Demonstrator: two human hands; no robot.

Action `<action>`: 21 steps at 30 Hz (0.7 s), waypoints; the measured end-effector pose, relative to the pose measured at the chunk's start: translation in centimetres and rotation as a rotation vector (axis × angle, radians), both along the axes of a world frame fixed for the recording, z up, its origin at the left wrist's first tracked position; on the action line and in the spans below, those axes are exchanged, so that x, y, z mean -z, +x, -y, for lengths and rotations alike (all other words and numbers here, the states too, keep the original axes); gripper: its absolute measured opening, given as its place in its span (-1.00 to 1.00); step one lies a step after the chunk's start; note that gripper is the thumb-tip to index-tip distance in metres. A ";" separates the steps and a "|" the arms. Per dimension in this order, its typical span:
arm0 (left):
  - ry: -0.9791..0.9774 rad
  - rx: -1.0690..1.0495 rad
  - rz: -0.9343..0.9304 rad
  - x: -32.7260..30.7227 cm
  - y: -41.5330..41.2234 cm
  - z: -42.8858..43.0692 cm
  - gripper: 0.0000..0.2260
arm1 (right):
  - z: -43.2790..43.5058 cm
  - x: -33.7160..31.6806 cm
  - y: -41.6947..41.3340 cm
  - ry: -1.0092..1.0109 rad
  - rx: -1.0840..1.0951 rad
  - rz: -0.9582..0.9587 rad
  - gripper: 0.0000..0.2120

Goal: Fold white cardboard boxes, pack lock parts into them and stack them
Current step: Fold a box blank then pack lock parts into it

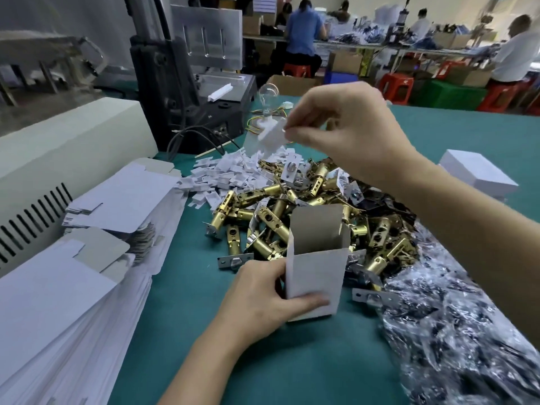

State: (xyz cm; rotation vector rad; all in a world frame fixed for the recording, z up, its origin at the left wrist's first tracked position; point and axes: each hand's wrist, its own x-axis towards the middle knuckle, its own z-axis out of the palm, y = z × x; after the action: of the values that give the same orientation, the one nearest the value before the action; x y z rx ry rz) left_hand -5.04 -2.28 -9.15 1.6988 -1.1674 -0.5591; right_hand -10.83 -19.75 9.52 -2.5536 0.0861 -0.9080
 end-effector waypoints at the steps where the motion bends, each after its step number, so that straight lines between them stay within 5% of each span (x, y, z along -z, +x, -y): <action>1: -0.003 -0.010 0.001 -0.1 0.0 0.0 -0.43 | -0.1 0.4 -2.2 0.047 0.007 -0.018 -0.95; 5: -0.020 -0.034 0.006 -0.5 0.0 0.1 -0.44 | 0.0 2.0 -8.0 0.160 0.052 -0.162 -0.95; 21: -0.086 0.028 0.062 -0.3 0.0 -0.1 -0.72 | -4.2 4.0 -6.9 -0.122 0.036 -0.575 -0.79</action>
State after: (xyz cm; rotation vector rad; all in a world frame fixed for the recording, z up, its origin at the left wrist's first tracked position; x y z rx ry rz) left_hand -5.04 -2.13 -8.82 1.6389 -1.2443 -0.4699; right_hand -17.77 -15.53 5.52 -2.8566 0.2518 -0.1685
